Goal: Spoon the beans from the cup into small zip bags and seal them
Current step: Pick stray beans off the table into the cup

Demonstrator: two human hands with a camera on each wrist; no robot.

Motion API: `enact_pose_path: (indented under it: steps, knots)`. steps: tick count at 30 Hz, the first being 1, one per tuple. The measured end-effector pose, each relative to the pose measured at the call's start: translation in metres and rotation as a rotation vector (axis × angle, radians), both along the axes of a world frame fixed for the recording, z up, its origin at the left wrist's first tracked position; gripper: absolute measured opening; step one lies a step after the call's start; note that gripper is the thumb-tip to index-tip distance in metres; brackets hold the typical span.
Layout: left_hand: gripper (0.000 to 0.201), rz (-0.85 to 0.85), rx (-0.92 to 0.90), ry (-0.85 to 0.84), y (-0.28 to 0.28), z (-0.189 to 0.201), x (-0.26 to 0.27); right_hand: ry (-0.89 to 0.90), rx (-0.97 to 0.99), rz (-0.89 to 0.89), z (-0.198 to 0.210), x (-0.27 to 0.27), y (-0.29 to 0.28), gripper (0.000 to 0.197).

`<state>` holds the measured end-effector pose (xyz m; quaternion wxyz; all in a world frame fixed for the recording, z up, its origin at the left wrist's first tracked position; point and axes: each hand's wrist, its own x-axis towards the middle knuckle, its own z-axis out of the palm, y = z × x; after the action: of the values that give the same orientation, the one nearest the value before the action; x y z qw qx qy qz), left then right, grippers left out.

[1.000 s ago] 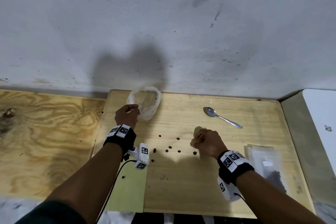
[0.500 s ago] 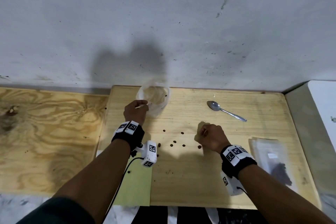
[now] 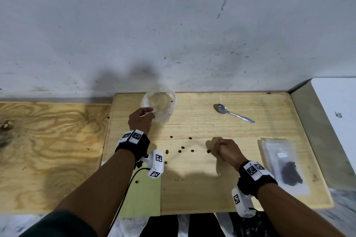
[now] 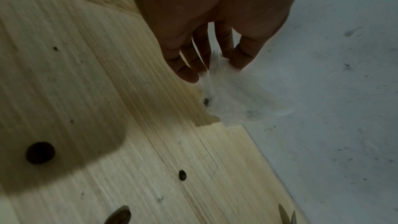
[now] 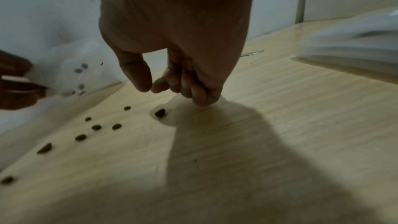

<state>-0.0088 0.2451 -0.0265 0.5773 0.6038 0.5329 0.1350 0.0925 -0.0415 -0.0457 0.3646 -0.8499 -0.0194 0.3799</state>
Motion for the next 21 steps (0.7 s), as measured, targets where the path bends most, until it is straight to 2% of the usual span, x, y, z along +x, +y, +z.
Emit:
enact_pose_path:
  steps: [3, 5, 8, 11, 13, 15, 18, 21]
  knots:
    - [0.02, 0.004, 0.007, 0.01, 0.003, 0.001, 0.001, -0.172, -0.016, 0.126, -0.004, -0.011, 0.0, 0.023]
    - [0.02, 0.003, 0.017, 0.014, 0.005, 0.0, 0.0, -0.214, 0.014, 0.16, -0.008, -0.016, -0.001, 0.011]
    - [0.02, 0.011, 0.013, 0.028, 0.007, -0.004, -0.001, -0.159, 0.053, 0.159, -0.021, -0.02, -0.007, 0.021]
    - [0.019, 0.012, 0.001, 0.028, 0.008, -0.005, -0.001, -0.216, 0.047, 0.179, -0.025, -0.021, -0.008, 0.022]
    - [0.019, 0.012, -0.003, 0.023, 0.008, -0.006, -0.001, -0.27, 0.021, 0.247, -0.026, -0.019, -0.007, 0.025]
    - [0.019, 0.018, -0.01, 0.019, 0.008, -0.007, -0.001, -0.222, 0.006, 0.315, -0.027, -0.018, -0.005, 0.03]
    - [0.019, 0.022, -0.004, 0.021, 0.008, -0.005, -0.001, -0.157, 0.114, 0.264, -0.024, -0.017, -0.003, 0.026]
    - [0.02, 0.028, 0.002, 0.016, 0.008, -0.004, 0.0, -0.109, 0.186, 0.108, -0.014, -0.014, 0.002, 0.022]
